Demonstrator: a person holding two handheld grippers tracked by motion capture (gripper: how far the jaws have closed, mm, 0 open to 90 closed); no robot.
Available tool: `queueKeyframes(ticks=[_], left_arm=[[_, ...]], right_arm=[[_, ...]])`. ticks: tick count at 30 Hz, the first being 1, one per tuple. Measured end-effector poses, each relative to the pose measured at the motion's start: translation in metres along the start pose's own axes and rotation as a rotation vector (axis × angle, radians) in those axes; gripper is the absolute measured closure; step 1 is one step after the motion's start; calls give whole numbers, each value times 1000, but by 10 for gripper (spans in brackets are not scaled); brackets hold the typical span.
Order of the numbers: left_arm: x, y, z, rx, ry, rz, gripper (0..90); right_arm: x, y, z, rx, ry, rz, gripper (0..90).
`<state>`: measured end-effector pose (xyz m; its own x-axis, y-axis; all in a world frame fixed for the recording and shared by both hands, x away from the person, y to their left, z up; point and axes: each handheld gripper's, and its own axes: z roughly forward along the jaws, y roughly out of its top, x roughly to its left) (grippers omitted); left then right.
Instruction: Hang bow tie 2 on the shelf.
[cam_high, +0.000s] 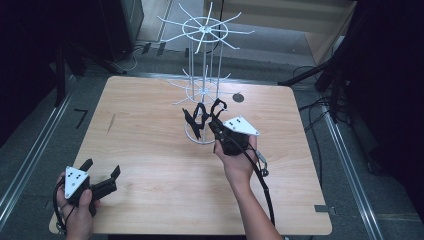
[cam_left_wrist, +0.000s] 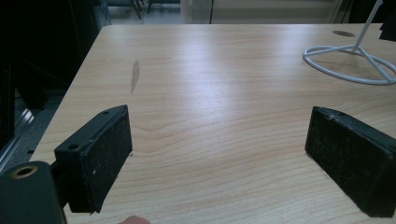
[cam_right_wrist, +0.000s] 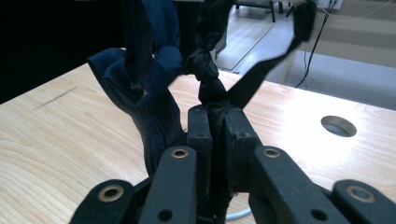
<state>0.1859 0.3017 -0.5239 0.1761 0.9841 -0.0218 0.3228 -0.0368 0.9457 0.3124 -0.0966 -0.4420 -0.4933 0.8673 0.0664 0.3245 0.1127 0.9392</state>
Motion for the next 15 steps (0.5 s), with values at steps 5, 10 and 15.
queueKeyframes(ticks=[5, 10, 15], left_arm=[[0, 0, 0, -1, 1, 2, 82], [0, 0, 0, 1, 3, 4, 81], [-1, 0, 0, 4, 3, 5, 81]], right_arm=[[-4, -4, 1, 3, 1, 20, 770], [-7, -9, -1, -11, 18, 20, 669], [-9, -11, -6, -46, 2, -41, 538]])
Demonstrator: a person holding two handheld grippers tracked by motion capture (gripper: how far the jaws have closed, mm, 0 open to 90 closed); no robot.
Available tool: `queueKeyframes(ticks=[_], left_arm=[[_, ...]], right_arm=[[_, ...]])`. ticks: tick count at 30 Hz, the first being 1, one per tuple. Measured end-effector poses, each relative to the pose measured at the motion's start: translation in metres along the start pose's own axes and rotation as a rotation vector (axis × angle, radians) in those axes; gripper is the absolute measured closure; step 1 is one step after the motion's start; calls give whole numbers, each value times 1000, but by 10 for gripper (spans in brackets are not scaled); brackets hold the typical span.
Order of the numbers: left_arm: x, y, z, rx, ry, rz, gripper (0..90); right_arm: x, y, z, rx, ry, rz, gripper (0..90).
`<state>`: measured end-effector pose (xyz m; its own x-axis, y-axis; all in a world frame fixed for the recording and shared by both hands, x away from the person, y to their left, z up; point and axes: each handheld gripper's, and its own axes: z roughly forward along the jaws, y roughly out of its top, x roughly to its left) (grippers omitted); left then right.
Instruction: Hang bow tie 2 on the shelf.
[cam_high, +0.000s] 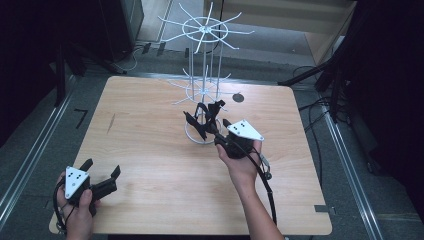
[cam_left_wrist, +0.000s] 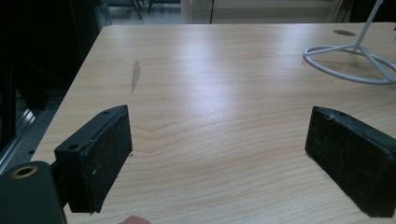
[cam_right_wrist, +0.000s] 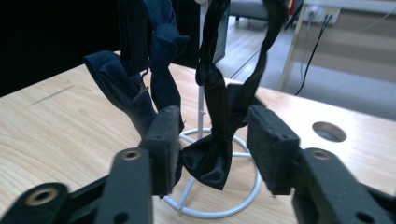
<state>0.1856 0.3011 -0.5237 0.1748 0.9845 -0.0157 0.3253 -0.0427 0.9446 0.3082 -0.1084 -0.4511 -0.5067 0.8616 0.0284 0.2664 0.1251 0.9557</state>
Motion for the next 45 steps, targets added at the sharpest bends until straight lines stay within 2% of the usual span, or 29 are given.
queueKeyframes(ticks=[2, 3, 6, 12, 20, 25, 45], left_arm=[[0, 0, 0, -1, 1, -1, 81], [0, 0, 0, -1, 1, 1, 81], [0, 0, 0, 0, 0, 0, 81], [0, 0, 0, -1, 0, -1, 82], [0, 0, 0, -1, 1, 2, 81], [0, 0, 0, -2, 2, 2, 81], [0, 0, 0, 1, 2, 2, 81]], right_arm=[[-1, -1, -4, -12, 8, -5, 472], [-1, -1, -4, -12, 8, -5, 472], [-2, -5, -5, -7, 18, 3, 342], [-7, -11, -10, 3, 49, 24, 299], [-22, -21, -23, 6, 25, 42, 292], [-30, -29, -33, 14, 32, 58, 288], [-51, -54, -60, 24, -17, 78, 285]])
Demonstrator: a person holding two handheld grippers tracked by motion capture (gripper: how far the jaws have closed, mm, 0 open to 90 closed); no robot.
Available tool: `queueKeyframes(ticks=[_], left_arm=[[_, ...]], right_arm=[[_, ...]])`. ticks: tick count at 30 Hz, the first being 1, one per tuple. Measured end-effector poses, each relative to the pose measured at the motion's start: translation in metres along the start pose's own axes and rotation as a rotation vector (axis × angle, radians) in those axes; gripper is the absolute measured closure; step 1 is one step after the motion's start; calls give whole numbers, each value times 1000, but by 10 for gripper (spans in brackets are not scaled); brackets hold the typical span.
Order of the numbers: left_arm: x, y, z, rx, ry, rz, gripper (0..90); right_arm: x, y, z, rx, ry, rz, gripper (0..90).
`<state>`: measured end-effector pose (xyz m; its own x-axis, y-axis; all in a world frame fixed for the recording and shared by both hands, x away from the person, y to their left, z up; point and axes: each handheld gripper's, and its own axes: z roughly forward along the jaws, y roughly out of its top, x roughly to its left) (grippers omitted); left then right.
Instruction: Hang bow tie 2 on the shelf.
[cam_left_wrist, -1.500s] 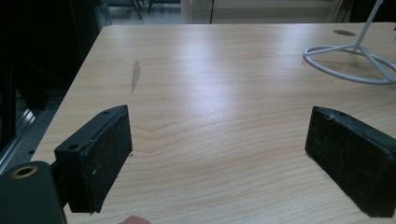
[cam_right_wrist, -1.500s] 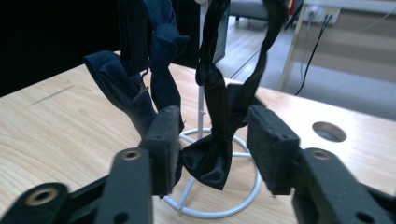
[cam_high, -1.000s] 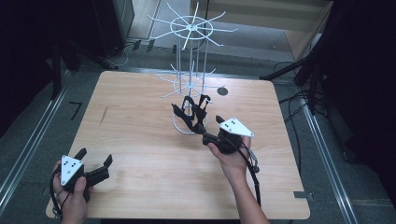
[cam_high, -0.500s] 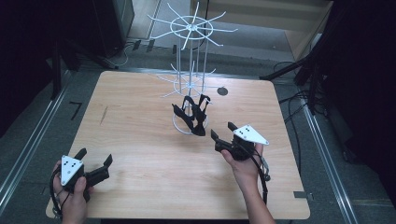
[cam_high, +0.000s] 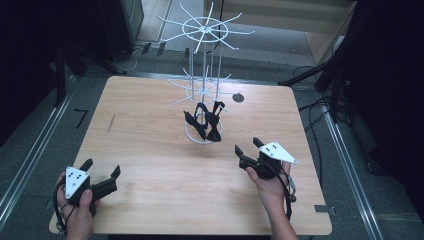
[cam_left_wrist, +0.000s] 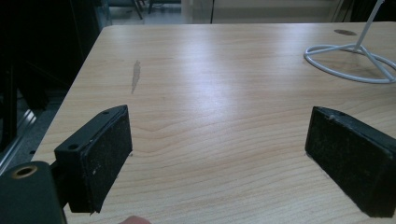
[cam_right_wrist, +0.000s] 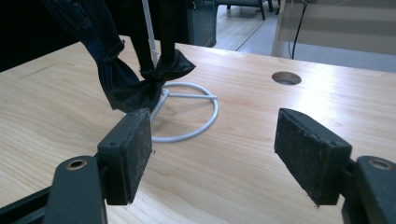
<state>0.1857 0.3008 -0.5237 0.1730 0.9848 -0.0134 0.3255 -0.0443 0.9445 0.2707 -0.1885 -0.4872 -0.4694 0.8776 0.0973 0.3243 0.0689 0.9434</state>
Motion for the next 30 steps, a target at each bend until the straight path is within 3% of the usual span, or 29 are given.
queueKeyframes(ticks=[19, 30], left_arm=[[0, 0, 0, -2, 2, 1, 82], [0, 0, 0, -2, 0, 0, 81]], right_arm=[[-28, -34, -30, 41, -53, 36, 284], [-46, -46, -51, 34, -53, 65, 282]])
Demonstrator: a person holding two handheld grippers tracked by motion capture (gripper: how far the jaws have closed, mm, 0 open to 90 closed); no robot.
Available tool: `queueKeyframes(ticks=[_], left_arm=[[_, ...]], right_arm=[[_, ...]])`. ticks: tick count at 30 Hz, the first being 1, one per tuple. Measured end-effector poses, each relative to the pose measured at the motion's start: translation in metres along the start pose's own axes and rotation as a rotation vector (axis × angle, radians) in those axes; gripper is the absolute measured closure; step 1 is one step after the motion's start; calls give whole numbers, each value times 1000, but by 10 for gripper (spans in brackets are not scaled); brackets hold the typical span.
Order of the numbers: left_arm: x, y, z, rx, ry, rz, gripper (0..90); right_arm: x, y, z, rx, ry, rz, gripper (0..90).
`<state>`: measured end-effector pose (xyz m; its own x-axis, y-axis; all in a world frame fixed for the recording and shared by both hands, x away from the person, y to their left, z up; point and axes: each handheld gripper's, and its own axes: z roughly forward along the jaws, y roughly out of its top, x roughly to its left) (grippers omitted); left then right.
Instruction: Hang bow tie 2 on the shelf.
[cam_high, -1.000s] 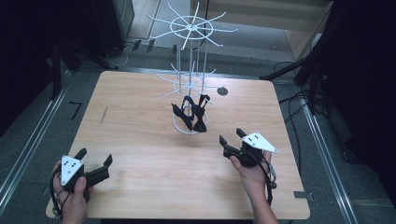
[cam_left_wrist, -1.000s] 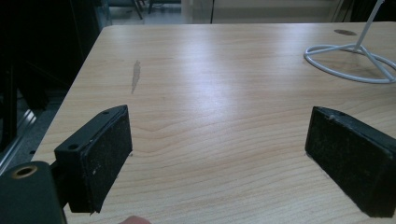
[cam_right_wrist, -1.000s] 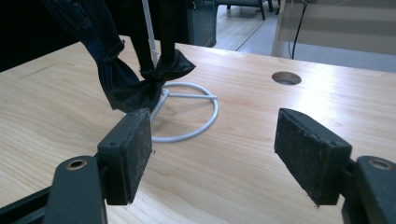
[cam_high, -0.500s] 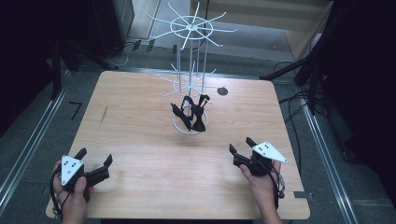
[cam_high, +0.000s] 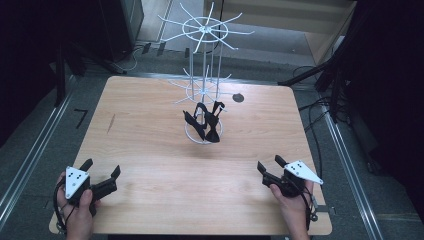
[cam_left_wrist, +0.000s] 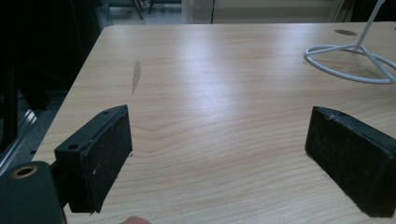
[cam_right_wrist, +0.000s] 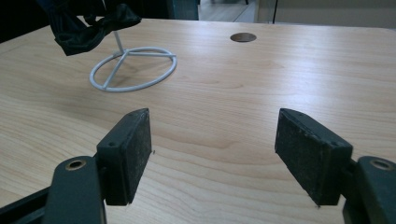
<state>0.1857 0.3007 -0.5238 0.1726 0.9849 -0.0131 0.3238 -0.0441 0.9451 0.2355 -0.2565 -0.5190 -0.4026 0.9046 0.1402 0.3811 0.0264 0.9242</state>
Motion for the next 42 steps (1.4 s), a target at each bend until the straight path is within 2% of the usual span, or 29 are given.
queueKeyframes(ticks=[5, 15, 19, 22, 32, 42], left_arm=[[0, 0, 0, 1, 0, 1, 82], [0, 0, 0, 1, -1, 1, 81], [0, 0, 0, 0, 1, 2, 82], [0, 0, 0, 0, 1, 2, 82], [0, 0, 0, 0, -4, 6, 81], [0, 0, 0, 0, -1, 8, 81]], right_arm=[[-13, -5, -10, -15, -16, 27, 282], [-28, -13, -28, -26, -29, 30, 264], [-37, -19, -38, -22, -58, 38, 266], [-40, -21, -41, -24, -54, 44, 261], [-52, -31, -60, -39, -85, 34, 261], [-63, -37, -74, -43, -113, 52, 261]])
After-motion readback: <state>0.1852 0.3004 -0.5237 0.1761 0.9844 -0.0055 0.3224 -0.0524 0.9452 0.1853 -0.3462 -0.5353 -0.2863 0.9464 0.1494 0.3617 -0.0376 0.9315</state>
